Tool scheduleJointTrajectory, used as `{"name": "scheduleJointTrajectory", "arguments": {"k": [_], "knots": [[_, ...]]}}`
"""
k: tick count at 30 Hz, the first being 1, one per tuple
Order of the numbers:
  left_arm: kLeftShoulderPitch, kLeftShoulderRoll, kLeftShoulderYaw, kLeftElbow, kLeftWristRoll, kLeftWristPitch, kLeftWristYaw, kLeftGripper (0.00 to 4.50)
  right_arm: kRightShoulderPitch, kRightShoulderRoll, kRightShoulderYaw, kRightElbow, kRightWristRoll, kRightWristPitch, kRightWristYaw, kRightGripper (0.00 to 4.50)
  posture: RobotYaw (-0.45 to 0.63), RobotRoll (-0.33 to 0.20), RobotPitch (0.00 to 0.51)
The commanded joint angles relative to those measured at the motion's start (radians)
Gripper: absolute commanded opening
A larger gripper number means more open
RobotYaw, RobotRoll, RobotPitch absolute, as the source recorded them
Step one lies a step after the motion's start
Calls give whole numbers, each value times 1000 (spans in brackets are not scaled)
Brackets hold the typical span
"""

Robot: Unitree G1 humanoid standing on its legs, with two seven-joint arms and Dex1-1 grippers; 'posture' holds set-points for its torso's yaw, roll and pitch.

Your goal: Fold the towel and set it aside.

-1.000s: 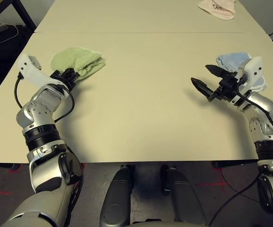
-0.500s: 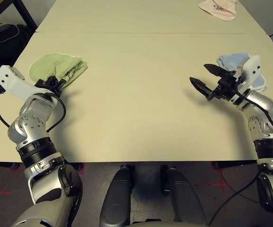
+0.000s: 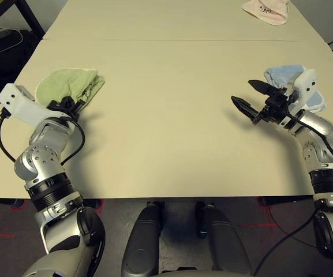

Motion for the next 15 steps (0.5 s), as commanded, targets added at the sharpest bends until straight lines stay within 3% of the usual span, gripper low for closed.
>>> {"name": "scheduleJointTrajectory", "arguments": {"k": [1, 7, 8, 15], "knots": [[21, -10, -5, -27, -22, 28, 22, 2021, -7, -8, 1, 15, -7, -10, 8, 4500, 113, 0, 196], [21, 12, 5, -52, -83, 142, 55, 4289, -10, -4, 2, 20, -9, -16, 9, 4500, 116, 0, 189], [27, 20, 4, -61, -92, 158, 50, 4489, -10, -4, 2, 21, -9, -17, 9, 4500, 116, 0, 189], [48, 67, 29, -121, -184, 305, 46, 4489, -14, 0, 3, 29, -9, -24, 8, 4500, 120, 0, 185]]}}
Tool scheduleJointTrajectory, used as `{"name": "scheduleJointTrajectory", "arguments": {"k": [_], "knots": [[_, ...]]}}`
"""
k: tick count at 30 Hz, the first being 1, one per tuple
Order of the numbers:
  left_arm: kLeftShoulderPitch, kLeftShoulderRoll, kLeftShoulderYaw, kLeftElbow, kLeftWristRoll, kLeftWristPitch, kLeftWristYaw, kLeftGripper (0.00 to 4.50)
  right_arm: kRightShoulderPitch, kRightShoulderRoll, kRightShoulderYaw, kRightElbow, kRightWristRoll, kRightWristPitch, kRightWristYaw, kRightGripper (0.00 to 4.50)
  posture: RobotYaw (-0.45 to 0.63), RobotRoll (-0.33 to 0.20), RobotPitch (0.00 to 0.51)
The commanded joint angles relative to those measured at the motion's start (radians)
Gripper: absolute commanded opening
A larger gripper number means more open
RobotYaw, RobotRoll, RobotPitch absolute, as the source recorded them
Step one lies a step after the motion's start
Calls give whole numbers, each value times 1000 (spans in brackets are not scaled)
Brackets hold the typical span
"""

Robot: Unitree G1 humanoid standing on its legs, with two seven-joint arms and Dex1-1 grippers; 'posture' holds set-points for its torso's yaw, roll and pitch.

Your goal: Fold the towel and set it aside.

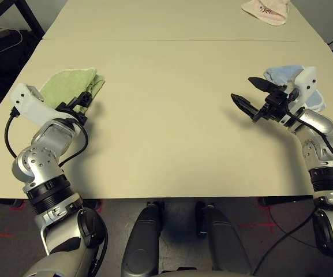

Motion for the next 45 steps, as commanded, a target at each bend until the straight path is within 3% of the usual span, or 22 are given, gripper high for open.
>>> {"name": "scheduleJointTrajectory", "arguments": {"k": [1, 10, 14, 17, 22, 25, 30, 38, 45], "knots": [[25, 44, 15, -46, -54, 95, -3, 4489, 0, 0, 2, 19, -6, -14, 6, 4500, 120, 0, 185], [61, 246, 56, -174, -166, 338, -55, 4489, 4, 1, 0, 22, -4, -21, 1, 4500, 117, 0, 184], [78, 368, -28, -216, -190, 382, -190, 4489, -4, 4, 3, 37, -6, -27, 3, 4500, 117, 0, 184], [75, 405, -162, -252, -172, 275, -370, 4489, -17, 10, 8, 51, -8, -32, 3, 4500, 117, 0, 184], [62, 376, -367, -166, 33, -57, -562, 4489, -23, 16, 14, 48, -14, -33, 2, 4500, 134, 0, 190], [63, 375, -518, -72, 222, -341, -710, 4489, -27, 6, 23, 39, -51, -25, -29, 4500, 113, 0, 193], [12, 305, -597, 96, 368, -562, -765, 4489, -35, 3, 4, 23, -87, 52, -145, 4500, 86, 0, 194], [-120, 42, -516, 399, 502, -890, -523, 4489, -13, 120, -96, -28, -101, 106, -511, 4500, 63, 0, 189], [-142, -4, -499, 578, 578, -1070, -471, 4489, -6, 191, -120, 96, -128, -152, -609, 4500, 39, 0, 191]]}}
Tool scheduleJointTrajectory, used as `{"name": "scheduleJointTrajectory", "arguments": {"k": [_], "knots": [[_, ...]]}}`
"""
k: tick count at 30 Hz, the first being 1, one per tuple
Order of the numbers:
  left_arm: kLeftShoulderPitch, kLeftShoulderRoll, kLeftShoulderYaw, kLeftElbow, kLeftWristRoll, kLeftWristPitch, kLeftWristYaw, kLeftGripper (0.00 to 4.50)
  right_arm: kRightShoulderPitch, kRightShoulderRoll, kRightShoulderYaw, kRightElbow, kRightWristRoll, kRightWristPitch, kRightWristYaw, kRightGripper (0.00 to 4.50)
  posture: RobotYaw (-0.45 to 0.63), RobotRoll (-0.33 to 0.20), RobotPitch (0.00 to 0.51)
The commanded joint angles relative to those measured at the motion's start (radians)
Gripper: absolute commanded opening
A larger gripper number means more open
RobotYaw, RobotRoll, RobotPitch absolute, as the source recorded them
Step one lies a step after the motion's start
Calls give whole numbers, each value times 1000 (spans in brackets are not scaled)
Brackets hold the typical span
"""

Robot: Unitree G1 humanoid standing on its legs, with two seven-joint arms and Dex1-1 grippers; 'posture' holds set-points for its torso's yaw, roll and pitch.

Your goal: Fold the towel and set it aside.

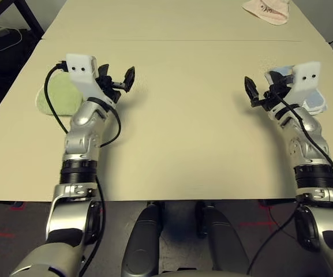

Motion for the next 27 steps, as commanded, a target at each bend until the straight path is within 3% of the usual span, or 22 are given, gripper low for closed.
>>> {"name": "scheduleJointTrajectory", "arguments": {"k": [1, 5, 12, 27], "knots": [[4, 0, 4, 91, 44, -86, 0, 4489, 3, 8, -8, 100, -28, -133, -26, 4500, 36, 0, 191], [8, 20, -9, 183, 81, -177, -38, 4489, -46, 2, 2, 242, -45, -236, -10, 4500, 33, 0, 196], [-2, 23, 25, 285, 119, -252, 54, 4489, -144, -23, 14, 425, -63, -279, 9, 4500, 45, 0, 196], [35, 47, 80, 218, 110, -220, 111, 4489, -170, 42, -16, 406, 76, -129, 147, 4500, 80, 0, 187]]}}
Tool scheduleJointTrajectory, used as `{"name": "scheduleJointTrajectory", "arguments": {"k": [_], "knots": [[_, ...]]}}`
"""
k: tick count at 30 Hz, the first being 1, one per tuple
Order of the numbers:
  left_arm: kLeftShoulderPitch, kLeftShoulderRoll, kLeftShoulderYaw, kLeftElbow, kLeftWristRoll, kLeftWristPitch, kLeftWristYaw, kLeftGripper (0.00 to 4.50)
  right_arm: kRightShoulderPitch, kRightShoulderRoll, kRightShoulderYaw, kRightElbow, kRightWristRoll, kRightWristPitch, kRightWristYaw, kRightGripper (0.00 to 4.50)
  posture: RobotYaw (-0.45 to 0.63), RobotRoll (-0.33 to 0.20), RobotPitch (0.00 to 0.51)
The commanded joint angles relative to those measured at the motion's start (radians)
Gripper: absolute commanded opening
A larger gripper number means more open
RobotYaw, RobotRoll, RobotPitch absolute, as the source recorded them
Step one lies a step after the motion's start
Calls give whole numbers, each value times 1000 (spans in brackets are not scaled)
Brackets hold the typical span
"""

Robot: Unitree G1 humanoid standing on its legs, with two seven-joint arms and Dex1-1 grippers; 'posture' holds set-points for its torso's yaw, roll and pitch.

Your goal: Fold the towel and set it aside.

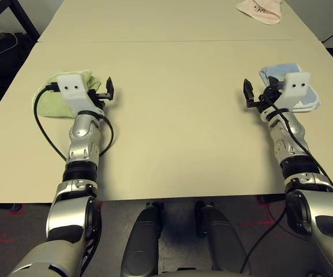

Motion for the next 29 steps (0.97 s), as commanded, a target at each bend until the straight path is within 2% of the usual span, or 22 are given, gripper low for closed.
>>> {"name": "scheduleJointTrajectory", "arguments": {"k": [1, 9, 19, 29], "knots": [[27, 9, 2, -26, 6, 20, 2, 4489, -13, 19, -12, -24, 43, 25, 45, 4500, 80, 0, 187], [32, 26, -2, -30, -15, 58, -60, 4489, -17, 7, -1, -24, 8, -23, 23, 4500, 78, 0, 186], [22, 18, -4, -26, -36, 68, -143, 4489, -9, 9, -23, -49, -8, -33, -106, 4500, 55, 0, 182], [23, 26, -12, -34, -38, 86, -211, 4489, -14, 12, -10, -51, -7, -25, -100, 4500, 56, 0, 179]]}}
